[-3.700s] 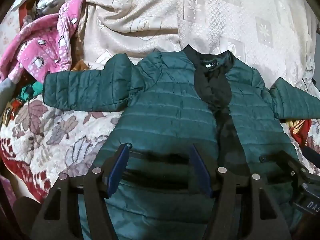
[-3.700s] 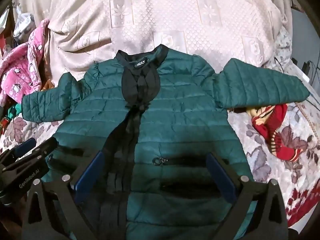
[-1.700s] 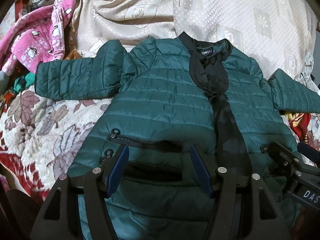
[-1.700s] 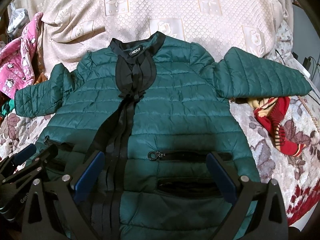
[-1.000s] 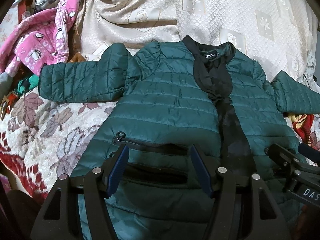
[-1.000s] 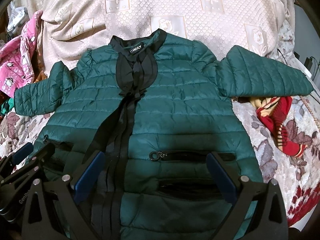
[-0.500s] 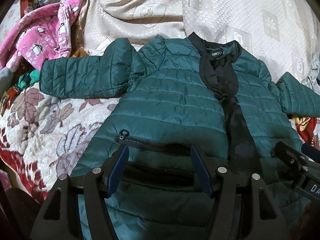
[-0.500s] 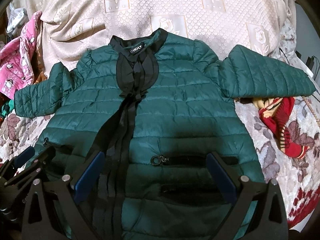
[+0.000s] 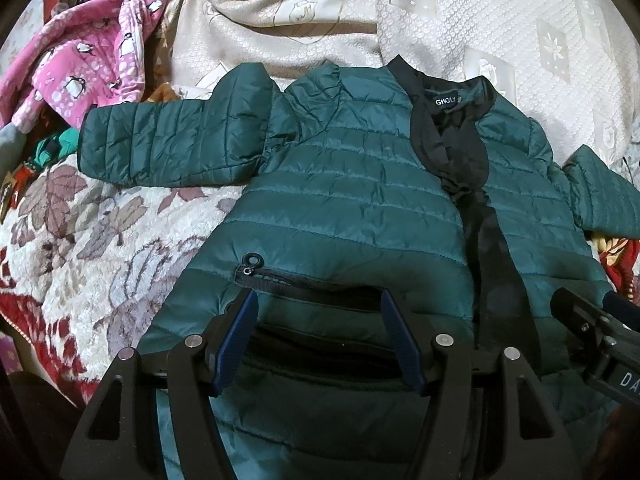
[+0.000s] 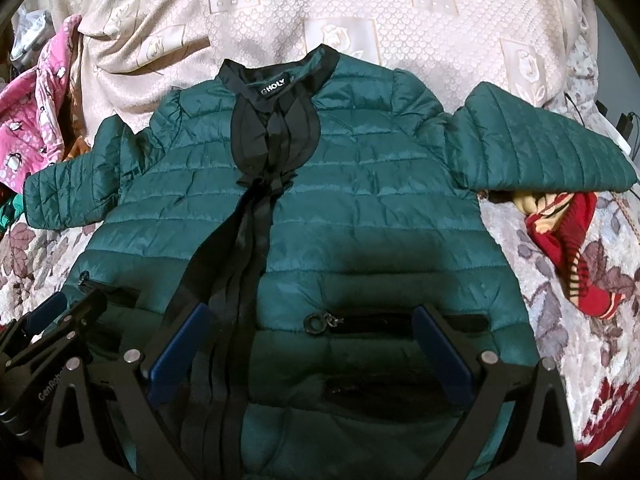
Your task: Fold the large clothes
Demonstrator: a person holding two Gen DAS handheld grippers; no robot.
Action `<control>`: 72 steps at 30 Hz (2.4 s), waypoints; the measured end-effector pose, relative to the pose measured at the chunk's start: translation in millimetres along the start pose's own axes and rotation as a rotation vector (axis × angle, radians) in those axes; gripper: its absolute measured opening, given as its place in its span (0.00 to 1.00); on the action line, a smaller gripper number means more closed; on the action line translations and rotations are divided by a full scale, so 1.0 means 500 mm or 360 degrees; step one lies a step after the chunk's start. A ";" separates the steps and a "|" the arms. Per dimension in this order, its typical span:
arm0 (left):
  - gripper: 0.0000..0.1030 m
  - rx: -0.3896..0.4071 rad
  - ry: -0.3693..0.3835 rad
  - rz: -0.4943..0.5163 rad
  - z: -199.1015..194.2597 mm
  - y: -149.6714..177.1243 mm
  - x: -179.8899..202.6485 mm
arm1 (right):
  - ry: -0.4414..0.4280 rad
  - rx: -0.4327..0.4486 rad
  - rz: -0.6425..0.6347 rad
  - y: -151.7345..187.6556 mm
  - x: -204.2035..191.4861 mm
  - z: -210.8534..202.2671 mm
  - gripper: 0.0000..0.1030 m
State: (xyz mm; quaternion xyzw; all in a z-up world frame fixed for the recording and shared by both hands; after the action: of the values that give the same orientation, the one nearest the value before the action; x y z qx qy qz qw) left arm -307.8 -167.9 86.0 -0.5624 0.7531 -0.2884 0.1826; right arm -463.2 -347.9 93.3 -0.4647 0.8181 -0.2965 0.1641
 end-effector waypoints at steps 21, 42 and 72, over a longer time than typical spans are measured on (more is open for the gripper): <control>0.37 -0.0002 -0.0027 0.0008 0.007 -0.001 -0.008 | 0.0002 -0.0034 -0.0005 0.005 0.004 0.015 1.00; 0.37 -0.0016 -0.0020 0.0034 0.006 -0.003 0.003 | 0.0022 -0.0034 -0.0023 0.002 0.003 0.016 1.00; 0.37 0.0072 -0.0209 -0.0053 0.087 -0.193 -0.160 | -0.0205 -0.0021 -0.0089 -0.141 -0.120 0.114 1.00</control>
State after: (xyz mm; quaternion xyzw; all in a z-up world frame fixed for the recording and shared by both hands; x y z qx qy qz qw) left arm -186.3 -121.2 110.6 -0.5882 0.7234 -0.2709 0.2396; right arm -354.7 -343.2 93.7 -0.5065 0.7945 -0.2651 0.2050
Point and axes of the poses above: each gripper's, at about its wrist camera, not at the fingertips, and z roughly the way its jaws point, x to its right, y to its underside, the point moved 1 cm from there along z, roughly the way its jaws point, and after that the axes turned 4 degrees about -z, right-handed, at the moved point
